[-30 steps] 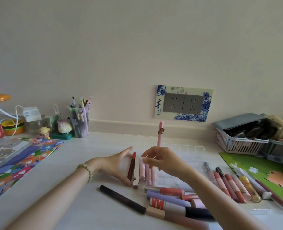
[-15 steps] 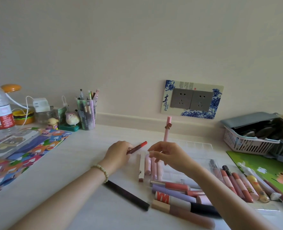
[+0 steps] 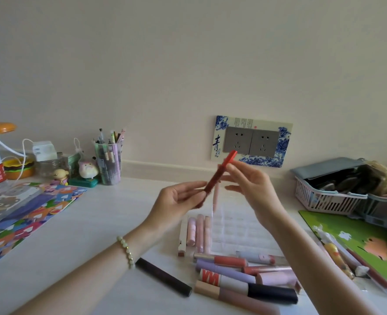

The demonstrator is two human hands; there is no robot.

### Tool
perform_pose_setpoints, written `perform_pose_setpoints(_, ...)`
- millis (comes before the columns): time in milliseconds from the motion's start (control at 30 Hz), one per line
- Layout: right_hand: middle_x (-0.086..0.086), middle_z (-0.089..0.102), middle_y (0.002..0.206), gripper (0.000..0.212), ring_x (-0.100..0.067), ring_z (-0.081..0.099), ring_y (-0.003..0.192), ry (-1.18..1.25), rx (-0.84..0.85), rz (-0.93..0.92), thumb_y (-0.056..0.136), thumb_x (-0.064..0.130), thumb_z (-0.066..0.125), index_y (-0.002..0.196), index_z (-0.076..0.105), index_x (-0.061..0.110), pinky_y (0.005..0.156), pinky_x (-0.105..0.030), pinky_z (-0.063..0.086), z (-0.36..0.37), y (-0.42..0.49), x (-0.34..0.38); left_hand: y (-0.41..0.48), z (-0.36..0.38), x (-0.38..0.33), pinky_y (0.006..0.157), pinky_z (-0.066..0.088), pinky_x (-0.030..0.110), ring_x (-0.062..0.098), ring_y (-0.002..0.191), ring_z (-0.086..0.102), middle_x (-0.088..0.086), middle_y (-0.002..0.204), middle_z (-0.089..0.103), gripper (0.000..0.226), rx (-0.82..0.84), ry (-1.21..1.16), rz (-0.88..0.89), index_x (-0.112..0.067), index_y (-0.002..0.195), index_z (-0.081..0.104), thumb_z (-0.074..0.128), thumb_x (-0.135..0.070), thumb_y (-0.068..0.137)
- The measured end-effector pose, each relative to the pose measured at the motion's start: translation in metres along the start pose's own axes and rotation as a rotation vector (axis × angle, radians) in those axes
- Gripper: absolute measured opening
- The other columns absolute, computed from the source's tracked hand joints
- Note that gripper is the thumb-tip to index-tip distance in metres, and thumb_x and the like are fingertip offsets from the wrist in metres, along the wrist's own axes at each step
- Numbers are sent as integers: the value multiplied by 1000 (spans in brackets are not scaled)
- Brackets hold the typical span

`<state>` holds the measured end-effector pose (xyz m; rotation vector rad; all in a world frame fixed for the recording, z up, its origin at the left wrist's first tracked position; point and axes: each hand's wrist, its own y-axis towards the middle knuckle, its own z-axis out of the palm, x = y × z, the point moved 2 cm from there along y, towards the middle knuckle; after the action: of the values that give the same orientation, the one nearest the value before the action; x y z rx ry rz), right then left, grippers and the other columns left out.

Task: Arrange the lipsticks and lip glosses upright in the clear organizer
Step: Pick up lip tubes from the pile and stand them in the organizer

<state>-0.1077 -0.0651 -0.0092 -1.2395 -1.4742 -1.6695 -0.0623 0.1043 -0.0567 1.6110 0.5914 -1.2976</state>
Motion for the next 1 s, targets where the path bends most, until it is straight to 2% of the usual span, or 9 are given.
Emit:
perform_pose_setpoints(267, 0, 75, 85, 22, -8, 68, 72, 26, -96, 16, 82, 23, 66, 99, 67, 9, 60, -18, 55, -34, 5, 14, 9, 37, 3, 78, 53, 19, 15, 92, 69, 3, 104, 73, 27, 92, -73, -6, -13, 112, 68, 62, -13, 86)
perform_pose_setpoints(367, -2, 74, 88, 24, -8, 68, 71, -2, -128, 5, 82, 24, 68, 99, 67, 7, 60, -17, 55, -39, 11, 10, 16, 44, 6, 78, 53, 19, 16, 92, 70, -2, 97, 75, 21, 31, -40, 29, -22, 97, 73, 70, -11, 80)
perform_pose_setpoints(433, -2, 74, 88, 22, -8, 68, 72, -12, -145, -10, 83, 23, 67, 99, 67, 9, 60, -18, 55, -43, 18, 9, 21, 43, 10, 75, 51, 15, 12, 90, 69, -5, 96, 74, 23, -89, 36, 72, -24, 100, 70, 73, -18, 79)
perform_pose_setpoints(500, -2, 74, 86, 19, -8, 69, 70, -52, -171, -42, 83, 23, 67, 98, 67, 11, 59, -18, 55, -47, 26, 8, 26, 36, 21, 80, 49, 15, 7, 98, 62, -12, 112, 67, 45, -150, 220, 108, -26, 117, 60, 72, -38, 75)
perform_pose_setpoints(600, -1, 73, 83, 16, -8, 69, 68, -163, -187, -87, 82, 22, 68, 95, 67, 13, 58, -20, 55, -50, 39, 2, 31, 23, 47, 106, 32, 26, 0, 128, 34, -21, 142, 33, 91, 16, 567, 22, -32, 143, 29, 63, -67, 66)
perform_pose_setpoints(667, 0, 73, 82, 12, -7, 69, 68, -240, -163, -97, 82, 21, 68, 92, 66, 16, 58, -20, 55, -47, 47, -8, 34, 16, 65, 116, 19, 37, 6, 141, 14, -16, 152, 17, 108, 133, 728, -49, -34, 148, 15, 58, -80, 60)
perform_pose_setpoints(733, 2, 72, 81, 10, -6, 69, 69, -305, -144, -91, 82, 21, 68, 92, 66, 19, 58, -18, 55, -45, 53, -18, 39, 12, 78, 118, 11, 47, 13, 146, -2, -10, 158, 6, 118, 181, 793, -122, -37, 148, 9, 52, -89, 51)
perform_pose_setpoints(833, 3, 72, 82, 15, -8, 70, 73, -382, -117, -76, 83, 22, 68, 97, 66, 16, 61, -19, 56, -44, 60, -31, 47, 11, 89, 118, 1, 48, 15, 146, -13, -9, 159, 5, 123, 226, 850, -145, -37, 148, 7, 45, -96, 47)
perform_pose_setpoints(1000, 3, 72, 82, 16, -11, 71, 73, -449, -49, -13, 83, 21, 68, 97, 67, 14, 68, -28, 59, -43, 63, -48, 49, 11, 93, 119, -5, 45, 11, 145, -12, -14, 157, 16, 125, 265, 837, -113, -32, 149, 10, 38, -98, 46)
